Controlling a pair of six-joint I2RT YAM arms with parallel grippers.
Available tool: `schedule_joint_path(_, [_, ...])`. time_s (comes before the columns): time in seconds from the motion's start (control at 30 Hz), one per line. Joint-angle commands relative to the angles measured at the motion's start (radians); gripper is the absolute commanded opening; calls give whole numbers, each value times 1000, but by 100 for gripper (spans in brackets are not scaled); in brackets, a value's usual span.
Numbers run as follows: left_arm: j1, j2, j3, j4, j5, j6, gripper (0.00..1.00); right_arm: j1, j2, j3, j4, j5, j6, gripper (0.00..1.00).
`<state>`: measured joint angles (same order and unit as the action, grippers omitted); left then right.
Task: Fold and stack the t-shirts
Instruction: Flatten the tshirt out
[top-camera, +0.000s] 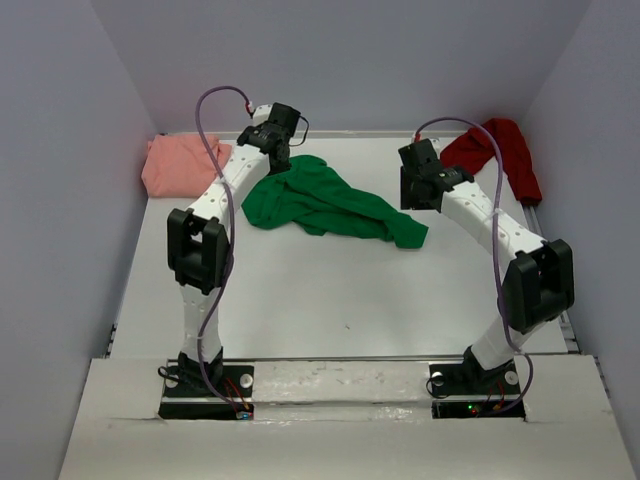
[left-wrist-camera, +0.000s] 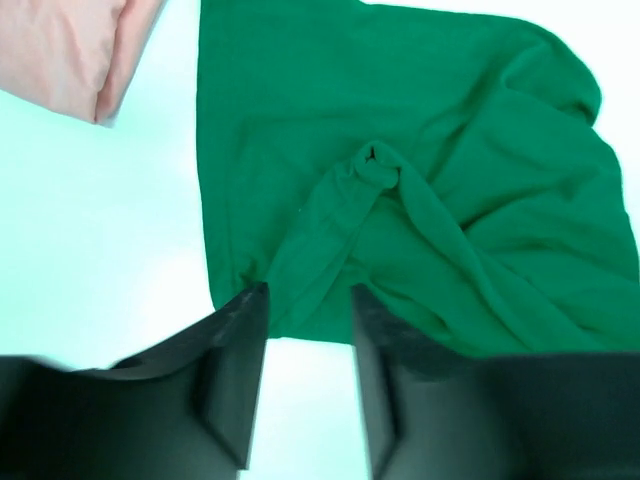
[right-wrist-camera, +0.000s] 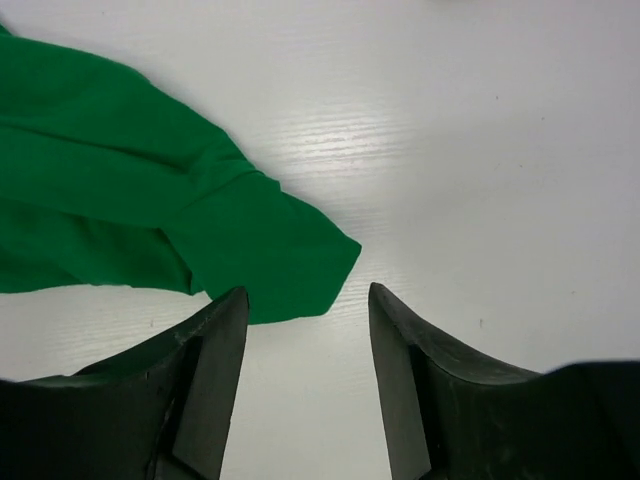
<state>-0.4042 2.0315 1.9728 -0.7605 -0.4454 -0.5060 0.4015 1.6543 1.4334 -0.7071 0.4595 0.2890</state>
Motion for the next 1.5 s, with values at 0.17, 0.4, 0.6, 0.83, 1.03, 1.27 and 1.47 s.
schedule_joint_path(0.17, [24, 165, 144, -20, 19, 20, 56, 10, 1, -11, -25, -7, -22, 59])
schedule_joint_path(0.4, [31, 279, 254, -37, 50, 30, 54, 10, 19, -5, -14, -28, -22, 58])
schedule_joint_path(0.6, [34, 328, 322, -23, 57, 40, 54, 19, 48, 2, -8, -45, -24, 57])
schedule_joint_path(0.83, [38, 352, 339, 7, 74, 50, 54, 19, 65, 7, -3, -42, -25, 57])
schedule_joint_path(1.03, [42, 374, 345, 9, 74, 57, 54, 19, 62, 12, -3, -44, -24, 57])
schedule_joint_path(1.27, [54, 383, 331, 15, 73, 57, 53, 19, 70, 5, -5, -44, -24, 57])
schedule_joint_path(1.47, [68, 388, 321, 20, 74, 61, 53, 19, 64, -1, -5, -47, -24, 56])
